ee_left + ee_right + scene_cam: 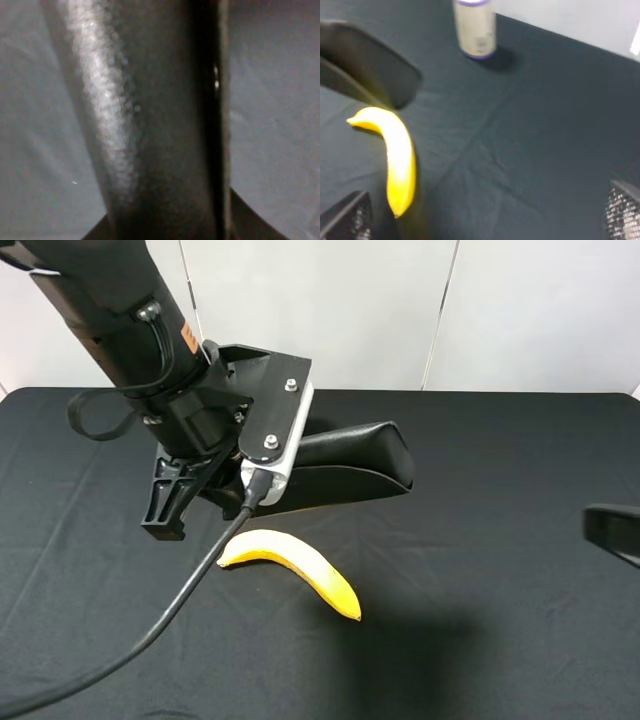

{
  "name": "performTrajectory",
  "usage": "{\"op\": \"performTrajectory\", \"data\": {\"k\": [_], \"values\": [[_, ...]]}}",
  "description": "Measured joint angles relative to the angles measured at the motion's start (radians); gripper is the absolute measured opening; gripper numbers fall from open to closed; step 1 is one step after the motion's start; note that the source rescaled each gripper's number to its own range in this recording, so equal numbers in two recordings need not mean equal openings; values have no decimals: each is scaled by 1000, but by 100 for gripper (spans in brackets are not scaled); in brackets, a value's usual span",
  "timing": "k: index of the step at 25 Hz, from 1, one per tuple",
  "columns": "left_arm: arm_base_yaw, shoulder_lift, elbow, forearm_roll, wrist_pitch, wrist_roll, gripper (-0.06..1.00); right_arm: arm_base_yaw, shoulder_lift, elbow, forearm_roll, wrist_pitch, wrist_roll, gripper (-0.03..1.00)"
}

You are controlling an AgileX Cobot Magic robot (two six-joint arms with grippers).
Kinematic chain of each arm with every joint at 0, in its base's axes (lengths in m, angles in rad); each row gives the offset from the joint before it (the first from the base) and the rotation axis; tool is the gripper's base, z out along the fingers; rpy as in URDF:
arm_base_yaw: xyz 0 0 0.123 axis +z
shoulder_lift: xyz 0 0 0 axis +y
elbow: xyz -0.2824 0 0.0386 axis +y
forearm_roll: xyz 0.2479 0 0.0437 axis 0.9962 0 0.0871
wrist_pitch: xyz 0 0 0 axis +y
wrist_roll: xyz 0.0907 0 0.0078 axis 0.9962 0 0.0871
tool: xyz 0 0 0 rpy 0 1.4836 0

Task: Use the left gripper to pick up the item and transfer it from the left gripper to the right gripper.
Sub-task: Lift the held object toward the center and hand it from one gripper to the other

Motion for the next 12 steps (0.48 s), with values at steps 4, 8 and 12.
{"op": "performTrajectory", "data": {"k": [4, 8, 12], "values": [[0, 0, 0, -1, -26, 38, 1, 126, 101, 0, 7, -101, -78, 100], [0, 0, 0, -2, -29, 53, 1, 211, 181, 0, 10, -180, -105, 100], [0, 0, 0, -2, -30, 53, 1, 319, 287, 0, 16, -303, -135, 100]]}}
